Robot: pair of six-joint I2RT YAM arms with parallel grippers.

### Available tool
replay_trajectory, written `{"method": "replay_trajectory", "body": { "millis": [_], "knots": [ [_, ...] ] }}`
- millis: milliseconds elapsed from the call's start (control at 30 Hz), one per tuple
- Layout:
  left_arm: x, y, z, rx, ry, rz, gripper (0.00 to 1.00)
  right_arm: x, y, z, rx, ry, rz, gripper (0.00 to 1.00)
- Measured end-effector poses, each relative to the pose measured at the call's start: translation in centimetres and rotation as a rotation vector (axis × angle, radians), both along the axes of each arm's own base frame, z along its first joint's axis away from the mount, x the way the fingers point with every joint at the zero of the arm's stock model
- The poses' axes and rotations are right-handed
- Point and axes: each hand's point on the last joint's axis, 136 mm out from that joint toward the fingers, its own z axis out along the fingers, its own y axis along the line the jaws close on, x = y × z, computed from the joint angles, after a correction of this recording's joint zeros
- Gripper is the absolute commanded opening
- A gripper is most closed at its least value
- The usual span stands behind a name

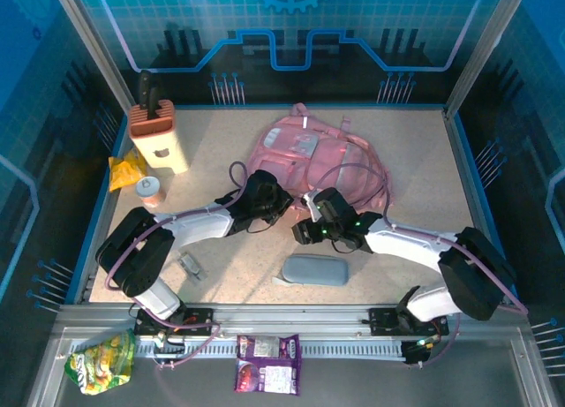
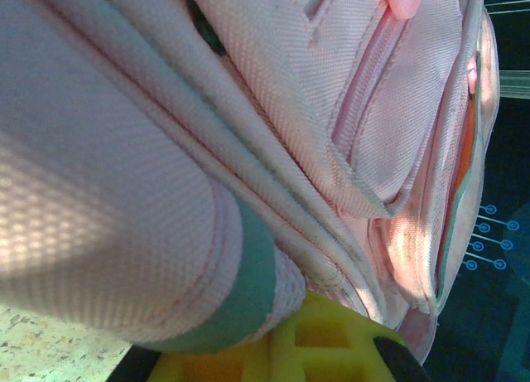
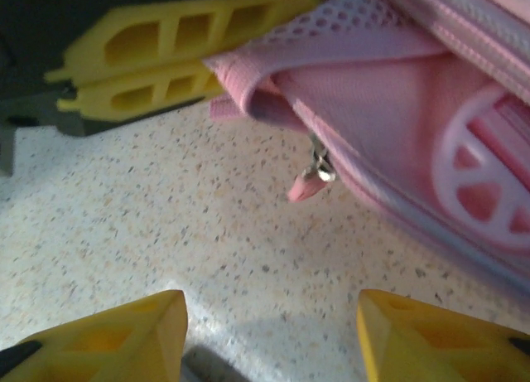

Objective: Pack the student bag

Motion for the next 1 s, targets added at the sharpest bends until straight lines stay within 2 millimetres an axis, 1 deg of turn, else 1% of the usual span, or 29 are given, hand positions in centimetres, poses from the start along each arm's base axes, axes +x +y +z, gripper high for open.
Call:
{"method": "replay_trajectory", "body": {
  "millis": [100,300,500,633,700,867,967,1000],
  "knots": [
    [0.0,-0.1,0.0,0.0,0.0,-0.002,0.0,1.1,0.3,-0.5,-0.016,-0.042,-0.013,0.52],
    [0.1,-0.1,0.0,0.004,-0.003,0.003,0.0,2.6,0.6,-1.7,-0.047,-0.081,-0.037,0.49],
    [0.4,-0.1,0.2,0.001,-0.015,0.01,0.0,3.8,0.5,-1.3,-0.055,-0.14,-0.081,0.4],
    [0.6,-0.2,0.5,-0.009,-0.031,0.013,0.0,4.5,0.2,-0.9,-0.054,-0.192,-0.107,0.3],
    [0.6,-0.2,0.5,-0.007,-0.03,0.013,0.0,4.4,0.2,-1.1,-0.058,-0.197,-0.102,0.24],
    [0.7,-0.1,0.5,-0.005,-0.032,0.016,0.0,4.4,0.2,-1.0,-0.06,-0.203,-0.094,0.06],
    [0.8,0.0,0.5,-0.006,-0.031,0.016,0.0,4.3,0.1,-1.1,-0.064,-0.195,-0.096,0.0],
    [0.8,0.1,0.5,-0.008,-0.03,0.015,0.0,4.3,0.1,-1.1,-0.066,-0.193,-0.094,0.0]
  ]
}}
